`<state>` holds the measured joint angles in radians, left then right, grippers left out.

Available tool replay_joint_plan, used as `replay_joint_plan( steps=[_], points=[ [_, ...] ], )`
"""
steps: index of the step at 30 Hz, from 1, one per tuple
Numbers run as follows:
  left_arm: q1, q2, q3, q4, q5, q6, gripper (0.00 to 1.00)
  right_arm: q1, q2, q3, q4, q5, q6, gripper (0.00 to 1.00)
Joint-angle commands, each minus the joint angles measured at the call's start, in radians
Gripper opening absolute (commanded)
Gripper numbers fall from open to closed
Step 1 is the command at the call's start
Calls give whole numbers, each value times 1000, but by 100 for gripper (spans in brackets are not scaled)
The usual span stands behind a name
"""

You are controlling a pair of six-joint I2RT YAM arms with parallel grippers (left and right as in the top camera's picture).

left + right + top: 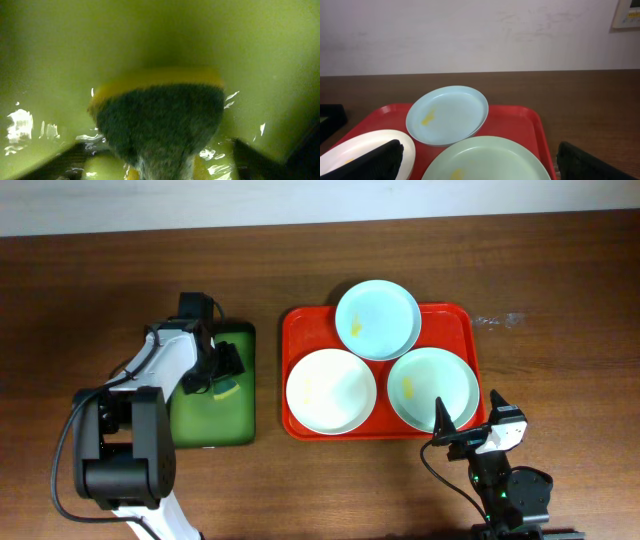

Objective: Clean dirty plates on tray and stack at the side
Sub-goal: 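Grasp the yellow-green sponge from the green tray with the left gripper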

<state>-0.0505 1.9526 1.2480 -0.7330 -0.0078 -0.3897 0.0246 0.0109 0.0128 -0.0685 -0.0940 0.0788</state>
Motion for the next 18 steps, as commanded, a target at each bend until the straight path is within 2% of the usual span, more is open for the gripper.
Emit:
replay_joint_plan(
  steps=[1,2,4,5,6,7,9,11,12,13,15,16,18],
  points=[
    [3,16,-6,-92,30,-6,90,-7,-7,-7,-3,5,3,98],
    [3,16,-6,-97,30,-6,56,-7,-7,-7,-3,5,3,98],
    [3,16,-6,-93,29,-6,5,-7,-7,-7,-3,5,3,98],
    [4,16,-5,-82,26,-6,7,-7,-7,-7,-3,5,3,99],
    [5,16,-6,-66,26,-6,75,-7,-7,-7,-3,5,3,99],
    [6,16,-5,-38,13,-6,99,-7,-7,-7,-3,5,3,98],
    [6,16,-5,22,-71,-3,99,-7,-7,-7,-3,5,3,98],
    [6,16,-6,72,-97,51,99,-7,-7,-7,-3,5,3,98],
    [6,16,-6,75,-97,51,91,-7,-7,-7,-3,5,3,98],
    [6,16,-5,74,-97,51,73,-7,-7,-7,-3,5,3,99],
    [6,16,3,72,-98,51,14,-7,-7,-7,-3,5,3,98],
    [6,16,23,58,-98,51,0,-7,-7,-7,-4,5,3,98],
    [6,16,126,-69,-98,51,0,-7,-7,-7,-3,5,3,99]
  ],
)
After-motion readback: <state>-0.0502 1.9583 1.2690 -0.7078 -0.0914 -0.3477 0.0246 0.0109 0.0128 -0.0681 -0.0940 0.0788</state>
